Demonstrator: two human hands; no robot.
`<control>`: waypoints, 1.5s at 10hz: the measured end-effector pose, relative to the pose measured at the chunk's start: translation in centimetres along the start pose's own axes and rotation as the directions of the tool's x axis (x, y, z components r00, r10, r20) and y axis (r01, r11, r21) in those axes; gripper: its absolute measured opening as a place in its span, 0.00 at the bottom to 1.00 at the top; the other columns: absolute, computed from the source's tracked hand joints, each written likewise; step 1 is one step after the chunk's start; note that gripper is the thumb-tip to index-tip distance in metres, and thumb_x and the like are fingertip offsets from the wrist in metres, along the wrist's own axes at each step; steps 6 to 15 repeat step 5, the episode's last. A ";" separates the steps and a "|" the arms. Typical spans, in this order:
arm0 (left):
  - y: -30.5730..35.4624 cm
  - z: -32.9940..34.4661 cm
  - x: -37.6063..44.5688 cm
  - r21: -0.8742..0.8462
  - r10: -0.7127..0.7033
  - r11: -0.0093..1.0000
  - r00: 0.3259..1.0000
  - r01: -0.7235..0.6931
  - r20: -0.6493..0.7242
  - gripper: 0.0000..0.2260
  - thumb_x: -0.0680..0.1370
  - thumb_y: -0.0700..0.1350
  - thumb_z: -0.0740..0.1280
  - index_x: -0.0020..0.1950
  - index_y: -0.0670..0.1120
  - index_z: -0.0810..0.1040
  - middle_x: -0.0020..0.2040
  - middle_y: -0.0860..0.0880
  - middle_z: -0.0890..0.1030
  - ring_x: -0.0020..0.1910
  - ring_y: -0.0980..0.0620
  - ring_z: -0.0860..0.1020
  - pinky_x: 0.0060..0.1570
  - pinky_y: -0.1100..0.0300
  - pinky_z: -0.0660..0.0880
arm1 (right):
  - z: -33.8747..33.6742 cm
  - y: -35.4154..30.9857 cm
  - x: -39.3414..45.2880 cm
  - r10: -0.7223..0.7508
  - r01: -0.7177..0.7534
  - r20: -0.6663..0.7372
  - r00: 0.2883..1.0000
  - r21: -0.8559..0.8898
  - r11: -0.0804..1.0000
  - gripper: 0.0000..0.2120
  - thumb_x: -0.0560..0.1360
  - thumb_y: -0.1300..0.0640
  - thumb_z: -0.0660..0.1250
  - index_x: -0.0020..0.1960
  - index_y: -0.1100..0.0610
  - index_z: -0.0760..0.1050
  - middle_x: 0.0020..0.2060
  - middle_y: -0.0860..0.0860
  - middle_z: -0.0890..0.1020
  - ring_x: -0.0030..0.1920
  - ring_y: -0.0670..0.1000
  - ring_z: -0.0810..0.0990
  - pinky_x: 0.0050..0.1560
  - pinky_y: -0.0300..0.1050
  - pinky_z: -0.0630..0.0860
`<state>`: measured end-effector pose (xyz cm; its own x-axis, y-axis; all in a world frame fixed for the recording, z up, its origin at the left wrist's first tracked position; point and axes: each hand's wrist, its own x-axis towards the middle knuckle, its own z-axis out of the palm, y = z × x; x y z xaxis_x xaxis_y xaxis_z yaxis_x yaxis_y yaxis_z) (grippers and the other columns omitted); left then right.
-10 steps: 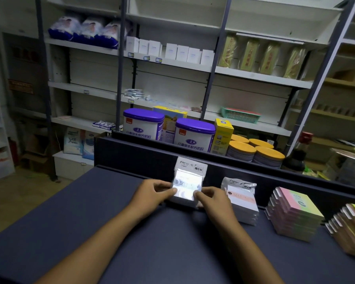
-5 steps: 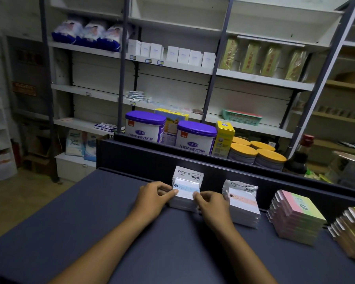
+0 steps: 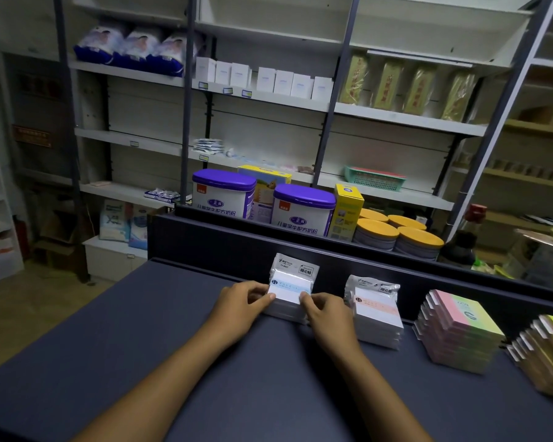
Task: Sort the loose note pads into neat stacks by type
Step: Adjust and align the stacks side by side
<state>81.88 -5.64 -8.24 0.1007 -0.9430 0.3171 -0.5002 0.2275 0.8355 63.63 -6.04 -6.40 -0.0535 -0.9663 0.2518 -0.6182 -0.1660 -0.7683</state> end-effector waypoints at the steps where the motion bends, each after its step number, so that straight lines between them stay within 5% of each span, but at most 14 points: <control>1: 0.0 0.0 0.0 0.009 -0.002 1.000 1.000 0.002 -0.017 0.11 0.76 0.52 0.72 0.55 0.49 0.84 0.49 0.56 0.85 0.50 0.62 0.82 0.54 0.66 0.76 | -0.3 -0.3 -0.2 0.002 -0.002 0.016 1.000 0.009 1.000 0.18 0.81 0.47 0.61 0.44 0.58 0.83 0.35 0.50 0.82 0.43 0.51 0.82 0.47 0.44 0.75; 2: 0.2 -0.4 0.1 0.039 -0.006 0.999 0.998 0.008 -0.068 0.12 0.75 0.53 0.72 0.55 0.48 0.84 0.49 0.54 0.85 0.48 0.61 0.81 0.53 0.66 0.75 | -0.6 -0.6 -0.3 -0.001 0.001 0.044 0.999 -0.012 1.000 0.20 0.81 0.46 0.59 0.45 0.60 0.80 0.38 0.52 0.83 0.47 0.54 0.83 0.52 0.47 0.76; 4: 0.8 -0.8 -0.9 0.176 0.067 0.983 0.995 -0.053 -0.077 0.09 0.76 0.54 0.69 0.54 0.52 0.81 0.48 0.57 0.82 0.46 0.57 0.80 0.52 0.53 0.79 | -1.2 -1.4 -1.9 -0.126 0.115 -0.020 0.992 -0.290 0.950 0.18 0.81 0.46 0.61 0.62 0.58 0.72 0.57 0.54 0.75 0.60 0.55 0.74 0.59 0.47 0.67; 5: 1.5 -1.4 -1.9 0.284 0.139 0.953 0.985 -0.105 -0.100 0.07 0.77 0.54 0.67 0.53 0.55 0.79 0.48 0.59 0.80 0.47 0.58 0.79 0.51 0.53 0.78 | -2.3 -1.9 -2.8 -0.243 0.239 0.018 0.970 -0.262 0.935 0.16 0.80 0.46 0.61 0.62 0.54 0.71 0.57 0.49 0.75 0.57 0.51 0.76 0.59 0.48 0.73; 15: 1.5 -1.4 -1.9 0.284 0.139 0.953 0.985 -0.105 -0.100 0.07 0.77 0.54 0.67 0.53 0.55 0.79 0.48 0.59 0.80 0.47 0.58 0.79 0.51 0.53 0.78 | -2.3 -1.9 -2.8 -0.243 0.239 0.018 0.970 -0.262 0.935 0.16 0.80 0.46 0.61 0.62 0.54 0.71 0.57 0.49 0.75 0.57 0.51 0.76 0.59 0.48 0.73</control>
